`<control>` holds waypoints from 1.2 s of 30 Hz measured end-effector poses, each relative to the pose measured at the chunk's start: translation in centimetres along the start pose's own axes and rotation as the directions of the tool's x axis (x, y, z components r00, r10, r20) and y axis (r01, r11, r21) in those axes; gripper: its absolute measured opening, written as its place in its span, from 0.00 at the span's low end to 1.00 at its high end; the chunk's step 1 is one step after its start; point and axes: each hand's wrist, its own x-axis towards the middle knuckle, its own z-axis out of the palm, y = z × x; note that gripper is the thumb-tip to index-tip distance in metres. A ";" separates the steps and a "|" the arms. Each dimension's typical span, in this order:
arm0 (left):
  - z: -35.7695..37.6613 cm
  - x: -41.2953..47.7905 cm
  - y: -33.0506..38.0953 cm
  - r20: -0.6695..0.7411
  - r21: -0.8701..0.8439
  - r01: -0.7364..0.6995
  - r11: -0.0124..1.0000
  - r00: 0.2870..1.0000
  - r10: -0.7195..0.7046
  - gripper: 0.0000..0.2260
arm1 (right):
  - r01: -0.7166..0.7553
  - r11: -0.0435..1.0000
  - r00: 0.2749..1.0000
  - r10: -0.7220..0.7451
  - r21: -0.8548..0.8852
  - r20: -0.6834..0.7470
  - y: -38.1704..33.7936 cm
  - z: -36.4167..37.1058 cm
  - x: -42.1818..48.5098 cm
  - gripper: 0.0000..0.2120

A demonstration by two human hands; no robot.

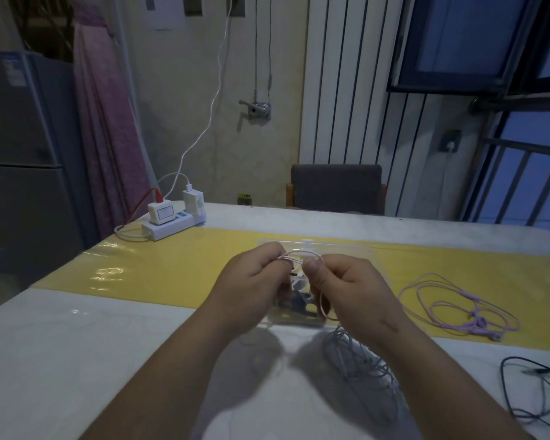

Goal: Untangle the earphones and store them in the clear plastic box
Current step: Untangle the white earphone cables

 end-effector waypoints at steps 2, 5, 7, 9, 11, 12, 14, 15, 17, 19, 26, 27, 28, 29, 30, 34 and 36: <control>0.0 0.2 0.0 -0.021 -0.139 0.076 0.987 0.997 -0.080 0.11 | -0.019 1.000 1.000 0.019 0.011 -0.013 0.1 -0.1 0.1 0.20; -0.2 0.4 0.2 -0.029 -0.313 0.171 0.934 0.981 -0.190 0.14 | -0.038 0.999 0.999 0.038 0.013 0.006 0.2 -0.4 0.1 0.12; -0.5 0.4 0.3 0.041 -0.454 0.244 0.857 0.966 -0.254 0.15 | -0.050 0.999 0.998 0.050 -0.002 0.036 0.2 -0.4 0.0 0.08; -1.0 0.5 0.2 0.128 -0.586 0.307 0.750 0.949 -0.289 0.15 | -0.075 0.996 0.996 0.073 0.039 0.044 0.1 -0.4 0.1 0.07; -1.3 0.6 0.1 0.174 -0.665 0.332 0.669 0.940 -0.295 0.14 | -0.103 0.993 0.994 0.101 0.053 0.028 0.0 -0.4 0.0 0.08; -1.2 0.8 0.0 0.174 -0.695 0.328 0.640 0.940 -0.294 0.14 | -0.118 0.992 0.993 0.117 0.051 0.021 0.0 -0.4 0.0 0.09; -0.9 0.9 0.0 0.154 -0.757 0.299 0.580 0.945 -0.287 0.17 | -0.143 0.988 0.990 0.141 0.063 0.025 -0.1 -0.2 0.0 0.09; -0.6 1.0 -0.1 0.140 -0.785 0.278 0.553 0.950 -0.279 0.19 | -0.144 0.987 0.989 0.142 0.064 0.036 -0.2 -0.1 0.0 0.09; -0.3 1.1 -0.2 0.122 -0.826 0.235 0.512 0.962 -0.246 0.18 | -0.139 0.988 0.989 0.136 0.063 0.053 -0.2 0.1 0.0 0.09; -0.1 1.1 -0.3 0.110 -0.857 0.204 0.473 0.970 -0.218 0.17 | -0.159 0.984 0.987 0.155 0.086 0.050 -0.1 0.5 0.1 0.09; 0.9 0.6 0.0 0.150 -0.861 0.274 0.429 0.942 -0.301 0.22 | -0.119 0.993 0.992 0.118 0.014 0.053 -0.4 1.4 -0.4 0.11; 0.9 0.5 0.2 0.144 -0.856 0.273 0.439 0.942 -0.305 0.22 | -0.107 0.994 0.992 0.109 -0.023 0.066 -0.4 1.6 -0.4 0.12; 1.1 0.4 0.4 0.139 -0.852 0.272 0.448 0.941 -0.307 0.22 | -0.096 0.992 0.992 0.102 -0.078 0.072 -0.3 1.9 -0.5 0.13; 1.2 0.4 0.5 0.128 -0.846 0.266 0.462 0.942 -0.309 0.22 | -0.089 0.986 0.992 0.100 -0.140 0.072 -0.2 2.1 -0.6 0.13; 1.2 0.4 0.5 0.108 -0.837 0.255 0.484 0.944 -0.311 0.22 | -0.082 0.977 0.994 0.095 -0.196 0.061 -0.1 2.3 -0.7 0.13; 1.4 0.5 0.2 0.032 -0.813 0.195 0.549 0.956 -0.292 0.24 | -0.057 0.941 0.992 0.090 -0.334 0.087 0.0 2.5 -0.5 0.11; 1.4 0.4 0.1 0.002 -0.790 0.173 0.588 0.960 -0.280 0.23 | -0.069 0.955 0.984 0.113 -0.290 0.136 -0.2 2.5 -0.6 0.12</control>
